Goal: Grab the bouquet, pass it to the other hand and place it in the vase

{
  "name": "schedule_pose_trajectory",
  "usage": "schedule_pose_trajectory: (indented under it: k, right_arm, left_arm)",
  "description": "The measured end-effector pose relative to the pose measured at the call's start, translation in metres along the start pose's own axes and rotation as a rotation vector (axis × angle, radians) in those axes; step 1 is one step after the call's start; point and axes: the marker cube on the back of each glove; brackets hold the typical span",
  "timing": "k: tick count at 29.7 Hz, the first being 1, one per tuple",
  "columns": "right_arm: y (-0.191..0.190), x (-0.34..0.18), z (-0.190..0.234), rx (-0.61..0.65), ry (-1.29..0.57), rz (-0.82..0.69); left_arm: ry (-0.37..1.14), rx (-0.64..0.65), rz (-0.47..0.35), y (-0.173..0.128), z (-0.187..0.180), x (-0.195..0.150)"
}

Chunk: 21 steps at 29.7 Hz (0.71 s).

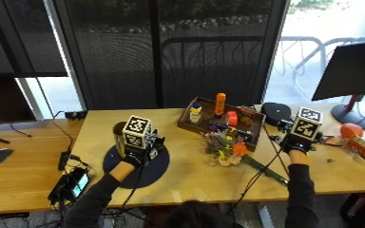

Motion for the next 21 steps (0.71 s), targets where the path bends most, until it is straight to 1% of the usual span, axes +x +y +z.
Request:
schedule_pose_trajectory:
  k: [9,13,17,21]
  right_arm:
    - [-0.033,0.028,0.054,-0.136,-0.037,0.048]
    - [-0.048,0.031,0.081,-0.149,-0.035,0.034]
    - [-0.075,0.038,0.125,-0.207,-0.004,0.055]
    - [-0.082,0.042,0.151,-0.224,0.010,0.054]
  left_arm:
    - [-0.002,-0.009,-0.001,-0.004,0.007,0.000]
    - [-0.005,-0.013,0.000,-0.005,0.010,0.000]
    - [0.004,-0.022,0.003,-0.005,0.012,0.001]
    - [0.006,-0.028,0.003,-0.005,0.014,0.001]
